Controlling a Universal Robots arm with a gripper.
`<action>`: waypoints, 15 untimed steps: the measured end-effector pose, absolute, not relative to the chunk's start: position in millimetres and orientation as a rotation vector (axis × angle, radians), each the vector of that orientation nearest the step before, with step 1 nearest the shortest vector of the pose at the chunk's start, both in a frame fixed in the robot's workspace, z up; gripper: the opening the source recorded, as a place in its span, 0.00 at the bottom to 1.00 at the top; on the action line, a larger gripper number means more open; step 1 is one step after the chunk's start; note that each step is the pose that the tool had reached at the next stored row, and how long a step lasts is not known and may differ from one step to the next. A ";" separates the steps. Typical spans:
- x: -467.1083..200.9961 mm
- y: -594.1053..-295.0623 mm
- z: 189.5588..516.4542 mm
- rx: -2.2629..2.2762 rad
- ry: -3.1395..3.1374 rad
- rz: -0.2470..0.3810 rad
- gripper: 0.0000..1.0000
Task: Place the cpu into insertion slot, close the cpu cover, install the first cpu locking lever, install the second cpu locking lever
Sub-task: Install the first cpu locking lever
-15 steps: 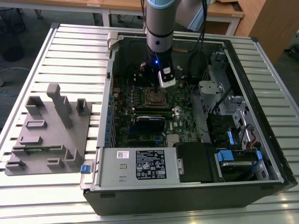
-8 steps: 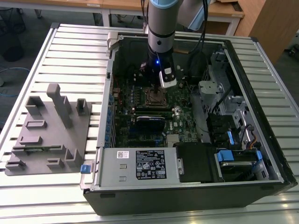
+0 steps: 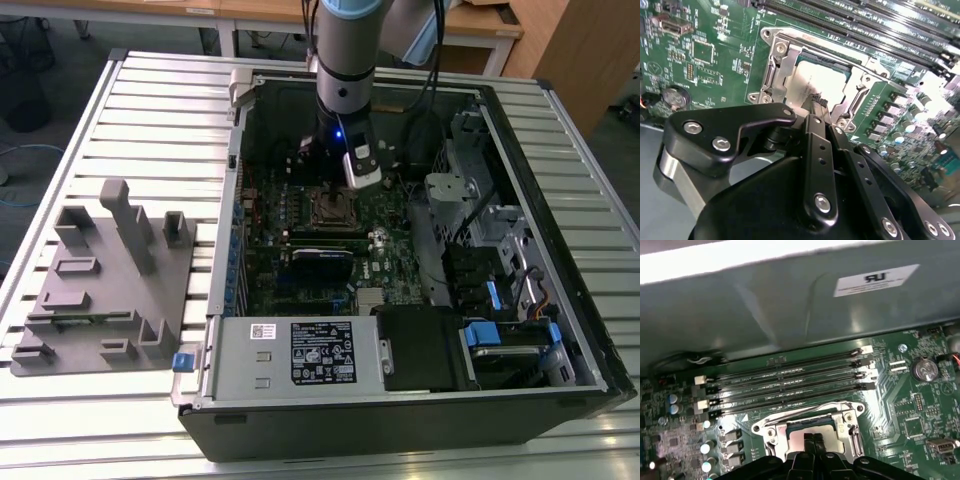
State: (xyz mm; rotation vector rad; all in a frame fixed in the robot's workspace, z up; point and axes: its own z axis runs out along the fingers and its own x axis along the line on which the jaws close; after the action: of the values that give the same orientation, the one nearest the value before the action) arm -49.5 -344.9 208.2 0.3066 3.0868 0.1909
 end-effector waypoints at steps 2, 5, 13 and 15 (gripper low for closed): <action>-49.5 -344.9 208.2 0.269 3.092 0.185 0.11; -49.5 -344.9 208.3 0.222 3.097 0.146 0.11; -49.5 -345.0 208.3 0.065 3.108 0.113 0.11; -49.5 -345.0 208.3 0.025 3.110 0.113 0.11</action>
State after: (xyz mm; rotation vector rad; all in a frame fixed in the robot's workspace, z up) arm -49.5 -345.0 208.3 0.0246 3.1095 0.1133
